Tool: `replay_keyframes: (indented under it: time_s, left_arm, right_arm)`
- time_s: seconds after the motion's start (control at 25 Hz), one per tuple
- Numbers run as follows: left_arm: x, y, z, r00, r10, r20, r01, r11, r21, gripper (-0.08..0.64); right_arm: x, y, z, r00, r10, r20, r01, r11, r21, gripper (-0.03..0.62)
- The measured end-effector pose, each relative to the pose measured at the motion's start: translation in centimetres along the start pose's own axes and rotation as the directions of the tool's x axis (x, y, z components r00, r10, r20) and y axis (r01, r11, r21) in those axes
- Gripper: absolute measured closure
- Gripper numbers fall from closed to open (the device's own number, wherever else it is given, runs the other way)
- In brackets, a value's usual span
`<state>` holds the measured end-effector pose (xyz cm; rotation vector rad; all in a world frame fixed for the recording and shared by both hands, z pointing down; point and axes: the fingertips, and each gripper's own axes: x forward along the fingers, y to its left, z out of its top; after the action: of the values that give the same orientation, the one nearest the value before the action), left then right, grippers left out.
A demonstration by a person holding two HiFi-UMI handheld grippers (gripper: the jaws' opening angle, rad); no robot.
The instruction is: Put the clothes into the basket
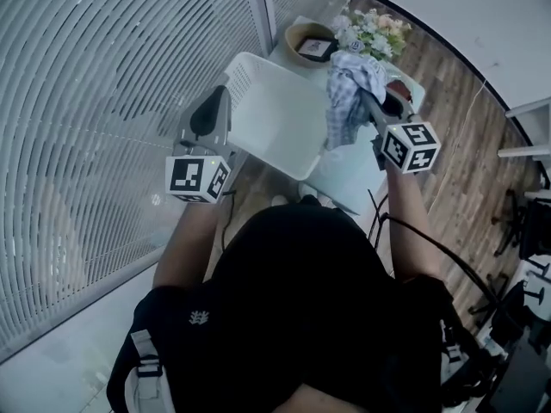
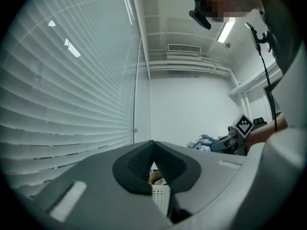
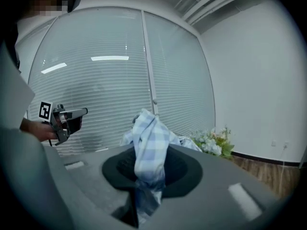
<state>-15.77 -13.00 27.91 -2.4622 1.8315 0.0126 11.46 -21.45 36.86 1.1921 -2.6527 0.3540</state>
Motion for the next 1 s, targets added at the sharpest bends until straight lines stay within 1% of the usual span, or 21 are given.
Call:
replay_keyframes:
  time_s: [0.2,0.4,0.56,0.8,1.0]
  left_arm:
    - [-2.5,1.3,-0.1,0.999,0.052,0.000,-0.052,0.999,-0.003,0.554]
    - [-3.9,3.0,-0.2,0.993,0.115,-0.007,-0.115,0.993,-0.004,0.554]
    - [-5.0,4.0,-0.2,0.988,0.152,-0.010,-0.152,0.988,-0.003,0.554]
    - [-6.9,5.7,0.4,0.977,0.214,0.001,-0.214,0.977,0.007,0.554]
    - [-8.3,6.9,-0.3,0.967,0.254,-0.002,-0.254,0.967,0.001,0.554]
  right_arm:
    - [1.7,2.5,0.6,0.998,0.063,0.006,-0.063,0.998,0.004,0.499]
    - [3.8,3.7,0.8,0.993,0.116,-0.004,-0.116,0.993,0.000,0.499]
    - [5.0,5.1,1.1,0.988,0.155,-0.010,-0.155,0.988,-0.007,0.499]
    - [6.6,7.2,1.6,0.978,0.208,-0.013,-0.209,0.978,-0.030,0.499]
    - [8.4,9.0,1.4,0.967,0.256,-0.020,-0.256,0.966,-0.041,0.499]
